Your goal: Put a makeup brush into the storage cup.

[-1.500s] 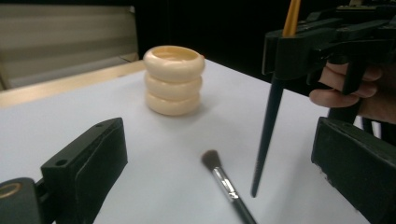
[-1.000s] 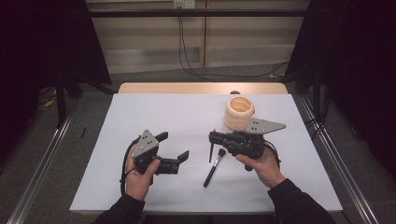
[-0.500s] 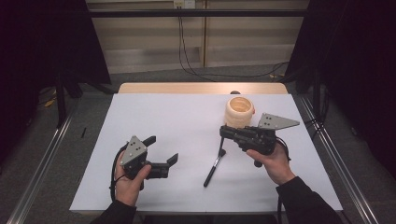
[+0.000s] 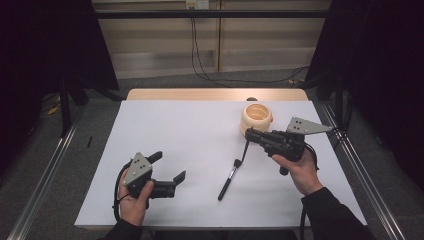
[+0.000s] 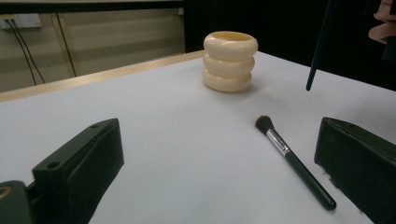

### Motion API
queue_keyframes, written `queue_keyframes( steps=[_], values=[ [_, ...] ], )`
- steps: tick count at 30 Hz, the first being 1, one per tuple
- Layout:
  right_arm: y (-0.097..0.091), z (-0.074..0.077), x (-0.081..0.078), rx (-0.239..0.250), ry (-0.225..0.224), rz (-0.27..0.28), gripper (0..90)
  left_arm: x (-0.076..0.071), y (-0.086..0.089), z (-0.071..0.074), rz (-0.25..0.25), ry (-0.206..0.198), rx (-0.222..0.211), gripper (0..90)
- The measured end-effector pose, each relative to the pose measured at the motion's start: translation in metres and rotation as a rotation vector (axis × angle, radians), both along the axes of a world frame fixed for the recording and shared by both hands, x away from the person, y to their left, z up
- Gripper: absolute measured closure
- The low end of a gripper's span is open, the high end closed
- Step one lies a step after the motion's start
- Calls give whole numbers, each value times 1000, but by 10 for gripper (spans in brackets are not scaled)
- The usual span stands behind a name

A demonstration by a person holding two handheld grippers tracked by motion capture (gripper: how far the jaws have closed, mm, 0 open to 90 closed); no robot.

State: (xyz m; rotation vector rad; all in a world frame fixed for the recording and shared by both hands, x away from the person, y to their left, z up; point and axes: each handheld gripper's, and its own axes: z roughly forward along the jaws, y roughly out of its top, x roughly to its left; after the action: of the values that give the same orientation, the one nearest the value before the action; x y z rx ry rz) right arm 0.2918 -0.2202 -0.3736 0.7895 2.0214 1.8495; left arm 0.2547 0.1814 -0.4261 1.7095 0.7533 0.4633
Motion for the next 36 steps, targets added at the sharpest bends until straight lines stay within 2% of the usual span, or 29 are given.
queue_keyframes(
  steps=[3, 4, 9, 17, 21, 23, 26, 33, 35, 36],
  values=[
    [-4, 2, 1, -11, -8, -17, 839, -1, 5, -1, 18, -6, 7, 12],
    [-6, 3, 2, -11, -9, -24, 839, -2, 5, -2, 22, 2, -2, 12],
    [-13, 9, 10, -12, -12, -46, 839, -5, 10, -7, 28, 18, 13, 17],
    [-26, 25, 20, -7, -33, -88, 839, -8, 10, -6, 10, -3, 22, 13],
    [-30, 32, 26, -21, -44, -109, 839, -8, 8, -5, 5, -21, 54, 19],
    [-33, 36, 30, -12, -47, -114, 839, -7, 8, -5, 4, -27, 46, 18],
    [-35, 41, 34, -22, -52, -134, 839, -7, 10, -6, 18, -18, 36, 16],
    [-41, 53, 49, -46, -76, -170, 839, -7, 10, -6, 2, -13, 27, 14],
    [-42, 53, 54, -42, -63, -178, 839, -7, 10, -6, -1, -21, 31, 13],
    [-43, 53, 56, -58, -56, -191, 839, -7, 10, -6, -2, -23, 31, 9]
  ],
)
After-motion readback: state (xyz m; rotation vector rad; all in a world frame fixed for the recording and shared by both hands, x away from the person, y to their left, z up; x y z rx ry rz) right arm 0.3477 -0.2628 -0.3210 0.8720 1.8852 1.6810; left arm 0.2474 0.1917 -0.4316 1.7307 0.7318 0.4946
